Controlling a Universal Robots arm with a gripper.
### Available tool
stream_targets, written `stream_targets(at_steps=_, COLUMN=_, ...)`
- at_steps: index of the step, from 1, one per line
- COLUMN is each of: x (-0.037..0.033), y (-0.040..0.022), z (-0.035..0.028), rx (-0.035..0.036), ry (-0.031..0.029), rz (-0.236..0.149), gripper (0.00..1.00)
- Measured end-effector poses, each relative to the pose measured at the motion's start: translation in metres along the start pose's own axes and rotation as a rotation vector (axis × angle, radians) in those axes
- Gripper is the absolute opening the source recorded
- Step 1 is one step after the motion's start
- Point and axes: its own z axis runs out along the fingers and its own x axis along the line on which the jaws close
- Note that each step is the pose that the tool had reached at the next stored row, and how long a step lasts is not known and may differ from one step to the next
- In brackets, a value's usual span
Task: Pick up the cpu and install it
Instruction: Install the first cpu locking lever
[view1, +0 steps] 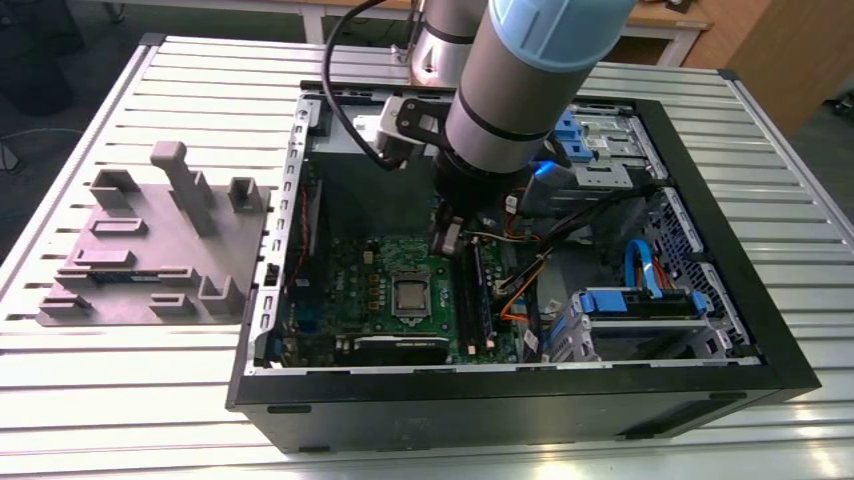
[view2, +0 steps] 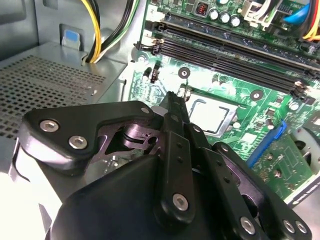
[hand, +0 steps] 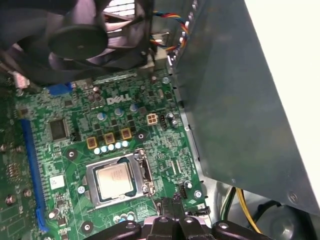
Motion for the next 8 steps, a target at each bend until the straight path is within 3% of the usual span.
stream_targets(at_steps=8, x=0.0046, y=-0.0010, z=-0.0004, rx=0.0107, ry=0.0032, rz=-0.054, gripper=0.10)
